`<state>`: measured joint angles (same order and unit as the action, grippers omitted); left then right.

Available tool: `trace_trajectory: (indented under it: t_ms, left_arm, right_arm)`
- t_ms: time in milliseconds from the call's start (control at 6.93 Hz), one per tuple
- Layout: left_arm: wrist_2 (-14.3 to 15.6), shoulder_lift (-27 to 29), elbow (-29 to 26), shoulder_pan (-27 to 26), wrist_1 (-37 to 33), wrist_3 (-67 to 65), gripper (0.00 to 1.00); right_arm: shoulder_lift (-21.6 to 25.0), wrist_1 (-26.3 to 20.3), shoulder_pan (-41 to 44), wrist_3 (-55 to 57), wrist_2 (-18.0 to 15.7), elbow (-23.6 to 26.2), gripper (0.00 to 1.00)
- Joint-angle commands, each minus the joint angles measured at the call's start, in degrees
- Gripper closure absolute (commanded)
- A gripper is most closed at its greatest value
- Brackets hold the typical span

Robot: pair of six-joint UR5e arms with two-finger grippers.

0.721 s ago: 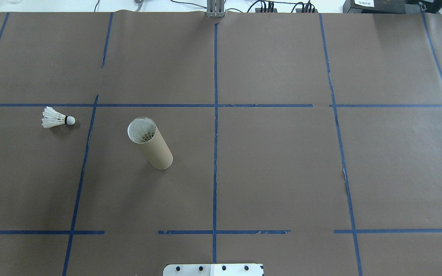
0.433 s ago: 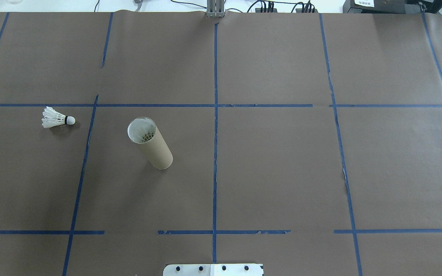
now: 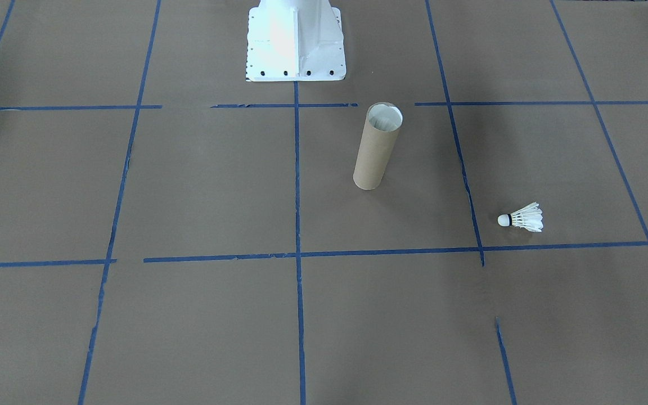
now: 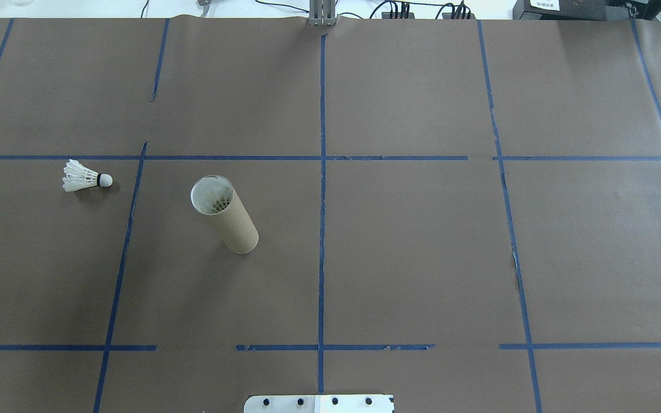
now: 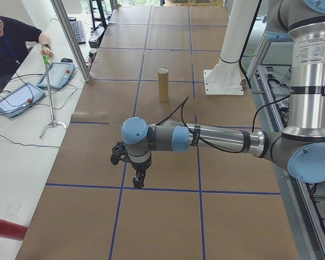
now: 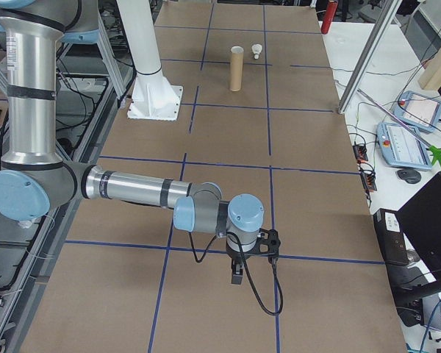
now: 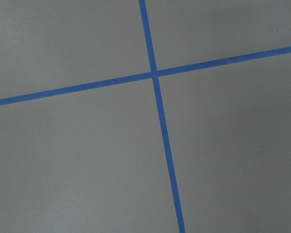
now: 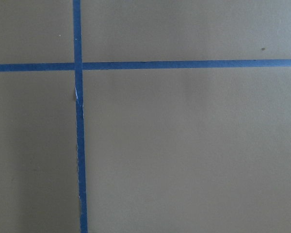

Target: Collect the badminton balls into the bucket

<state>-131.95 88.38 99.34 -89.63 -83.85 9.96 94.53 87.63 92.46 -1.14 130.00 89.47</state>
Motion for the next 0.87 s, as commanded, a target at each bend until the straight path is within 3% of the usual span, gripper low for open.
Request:
trace_trajectory:
  t_ms: [0, 144, 433, 721]
  left_arm:
    - [1.35, 5.8, -1.93, 0.24, -1.74, 0.05, 0.0]
    - [1.61, 8.97, -3.52, 0.07, -5.33, 0.06, 0.0]
    - [1.09, 8.48, -5.02, 0.07, -13.92, -1.77, 0.0]
    - [1.17, 8.21, -11.58, 0.16, -25.77, -6.18, 0.0]
  right_arm:
    - [-0.05, 0.0, 0.0, 0.0, -0.01, 0.0, 0.0]
    - [-0.05, 0.0, 0.0, 0.0, 0.07, -0.09, 0.0]
    - [-0.05, 0.0, 0.0, 0.0, -0.01, 0.0, 0.0]
    - [0.04, 0.0, 0.0, 0.0, -0.01, -0.09, 0.0]
